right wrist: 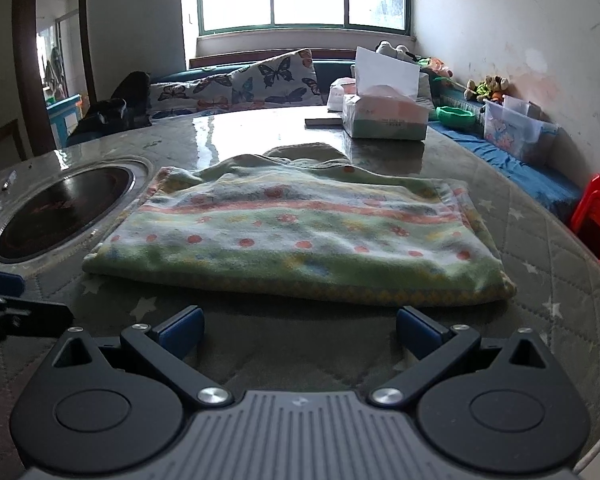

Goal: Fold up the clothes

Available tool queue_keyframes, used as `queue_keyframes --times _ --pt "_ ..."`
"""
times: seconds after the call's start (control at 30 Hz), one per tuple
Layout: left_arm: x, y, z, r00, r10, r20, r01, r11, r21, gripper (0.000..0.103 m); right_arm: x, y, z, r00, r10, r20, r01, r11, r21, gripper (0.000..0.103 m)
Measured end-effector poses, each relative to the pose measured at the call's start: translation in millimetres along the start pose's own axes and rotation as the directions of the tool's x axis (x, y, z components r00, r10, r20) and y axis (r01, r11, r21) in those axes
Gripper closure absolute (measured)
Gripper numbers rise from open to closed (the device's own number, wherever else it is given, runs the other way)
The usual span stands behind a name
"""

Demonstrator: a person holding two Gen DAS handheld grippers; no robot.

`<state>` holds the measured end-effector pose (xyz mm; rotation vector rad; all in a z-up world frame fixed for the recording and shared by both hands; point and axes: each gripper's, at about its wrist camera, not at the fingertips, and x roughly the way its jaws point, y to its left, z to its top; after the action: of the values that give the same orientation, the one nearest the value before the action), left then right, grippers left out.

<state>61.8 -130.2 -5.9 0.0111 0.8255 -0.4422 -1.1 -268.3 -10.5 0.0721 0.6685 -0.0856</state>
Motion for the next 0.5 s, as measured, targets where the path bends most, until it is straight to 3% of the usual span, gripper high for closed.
queue_keyframes --times 0.5 --pt "-0.5 -8.7 -5.9 1.000 -0.007 -0.006 0.008 1.000 0.022 0.000 -8.5 0.4 -6.2 1.000 -0.022 -0.004 0.022 1.000 0.015 0.000"
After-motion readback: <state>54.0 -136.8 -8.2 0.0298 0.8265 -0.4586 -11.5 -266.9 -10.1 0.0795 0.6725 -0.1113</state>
